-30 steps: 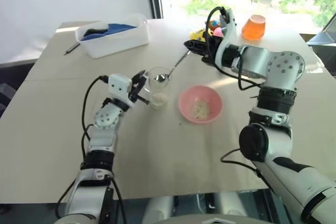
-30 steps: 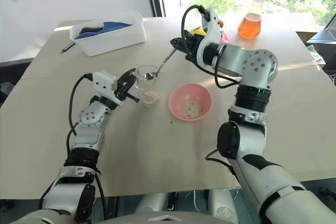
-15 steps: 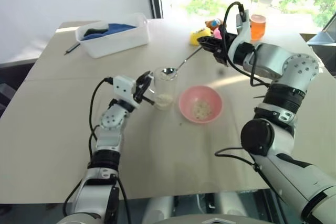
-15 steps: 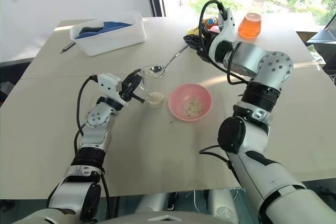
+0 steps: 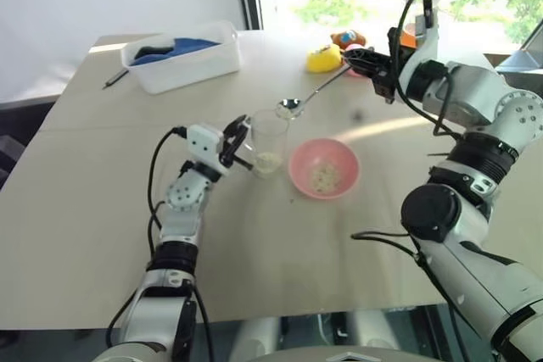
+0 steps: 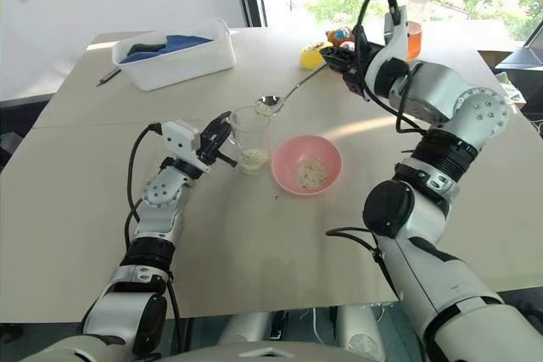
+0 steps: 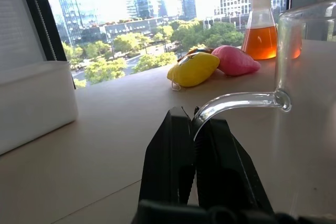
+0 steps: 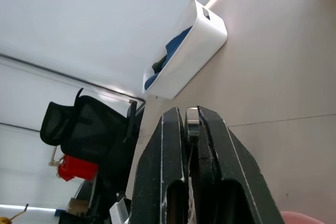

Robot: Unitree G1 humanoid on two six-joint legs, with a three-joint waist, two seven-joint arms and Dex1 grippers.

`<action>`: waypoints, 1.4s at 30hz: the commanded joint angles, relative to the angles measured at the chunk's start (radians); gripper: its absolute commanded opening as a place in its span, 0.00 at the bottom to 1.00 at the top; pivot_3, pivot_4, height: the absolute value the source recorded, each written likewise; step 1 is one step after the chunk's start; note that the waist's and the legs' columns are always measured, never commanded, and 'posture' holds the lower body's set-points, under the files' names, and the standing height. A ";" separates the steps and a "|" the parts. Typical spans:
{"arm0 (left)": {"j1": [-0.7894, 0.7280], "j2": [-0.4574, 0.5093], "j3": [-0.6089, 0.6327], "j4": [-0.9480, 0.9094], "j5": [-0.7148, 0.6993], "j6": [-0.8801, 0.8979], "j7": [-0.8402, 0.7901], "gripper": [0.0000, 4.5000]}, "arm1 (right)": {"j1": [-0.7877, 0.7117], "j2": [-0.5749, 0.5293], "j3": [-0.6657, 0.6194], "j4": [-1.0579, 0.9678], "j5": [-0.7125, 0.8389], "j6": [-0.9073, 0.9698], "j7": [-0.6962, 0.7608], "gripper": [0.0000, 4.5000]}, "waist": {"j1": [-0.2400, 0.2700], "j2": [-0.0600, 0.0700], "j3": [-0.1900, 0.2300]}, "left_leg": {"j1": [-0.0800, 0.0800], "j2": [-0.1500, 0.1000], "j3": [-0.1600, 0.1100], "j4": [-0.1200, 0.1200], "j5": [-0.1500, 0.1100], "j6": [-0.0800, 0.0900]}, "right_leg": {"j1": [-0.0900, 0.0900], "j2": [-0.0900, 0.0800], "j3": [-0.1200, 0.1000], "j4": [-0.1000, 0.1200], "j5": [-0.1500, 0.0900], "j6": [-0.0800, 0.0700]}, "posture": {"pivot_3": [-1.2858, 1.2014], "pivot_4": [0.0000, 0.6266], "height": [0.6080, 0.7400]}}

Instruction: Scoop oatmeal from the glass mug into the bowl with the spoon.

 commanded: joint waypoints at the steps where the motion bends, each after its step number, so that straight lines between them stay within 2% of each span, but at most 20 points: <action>1: 0.014 -0.001 -0.032 0.022 0.032 -0.003 -0.012 0.02 | -0.014 -0.029 -0.035 -0.034 0.138 0.015 -0.085 0.00 | -0.001 0.000 0.000 | 0.000 0.000 0.000 0.000 0.000 0.000 | 0.000 0.000 0.000 0.000 0.000 0.000 | 0.52 0.24 1.00; 4: 0.014 0.001 -0.031 0.030 0.032 -0.005 -0.014 0.02 | 0.034 -0.058 -0.010 -0.049 0.293 -0.016 -0.188 0.00 | 0.000 0.000 0.000 | 0.000 0.000 0.000 0.000 0.000 0.001 | 0.000 0.000 0.000 0.000 0.000 0.000 | 0.52 0.24 1.00; 11: 0.010 0.000 -0.033 0.050 0.034 -0.010 -0.016 0.02 | 0.276 -0.193 0.266 -0.145 0.762 -0.283 -0.449 0.00 | -0.002 0.000 0.000 | 0.000 0.000 0.002 0.000 0.000 0.002 | 0.001 0.000 0.001 -0.001 0.000 0.001 | 0.52 0.24 1.00; 15: 0.002 -0.002 -0.033 0.062 0.035 -0.012 -0.017 0.02 | 0.365 -0.262 0.356 -0.186 0.797 -0.361 -0.428 0.00 | -0.005 0.000 0.000 | 0.001 0.001 0.004 0.000 0.000 0.003 | 0.002 0.001 0.001 -0.001 0.001 0.002 | 0.52 0.24 1.00; 24: 0.011 -0.001 -0.030 0.066 0.032 -0.018 -0.013 0.02 | 0.424 -0.430 0.578 -0.243 0.797 -0.384 -0.285 0.00 | -0.002 0.000 0.000 | 0.002 0.001 0.004 0.000 0.001 0.005 | 0.004 0.006 0.002 -0.003 0.002 0.003 | 0.52 0.24 1.00; 27: 0.026 -0.006 -0.031 0.051 0.033 -0.016 -0.005 0.02 | 0.414 -0.493 0.649 -0.265 0.729 -0.385 -0.213 0.00 | -0.002 0.000 0.000 | 0.002 0.002 0.004 0.000 0.001 0.005 | 0.004 0.004 0.004 -0.005 0.002 0.004 | 0.52 0.24 1.00; 29: 0.035 -0.009 -0.030 0.039 0.033 -0.013 0.002 0.02 | 0.384 -0.534 0.706 -0.308 0.602 -0.357 -0.120 0.00 | -0.002 0.000 0.000 | 0.002 0.002 0.004 0.000 0.000 0.005 | 0.005 0.003 0.004 -0.006 0.002 0.004 | 0.52 0.24 1.00; 37: 0.049 -0.002 -0.024 0.019 0.040 -0.011 0.029 0.02 | 0.270 -0.670 0.962 -0.494 0.132 -0.373 0.358 0.00 | -0.001 0.000 0.000 | 0.002 0.002 0.002 0.000 0.000 0.005 | 0.005 0.004 0.003 -0.007 0.003 0.004 | 0.52 0.24 1.00; 42: 0.063 -0.003 -0.025 0.009 0.040 -0.011 0.038 0.02 | 0.262 -0.720 1.060 -0.557 -0.083 -0.431 0.583 0.00 | 0.000 0.000 0.000 | 0.002 0.002 0.002 0.000 0.000 0.005 | 0.005 0.002 0.002 -0.008 0.003 0.004 | 0.52 0.24 1.00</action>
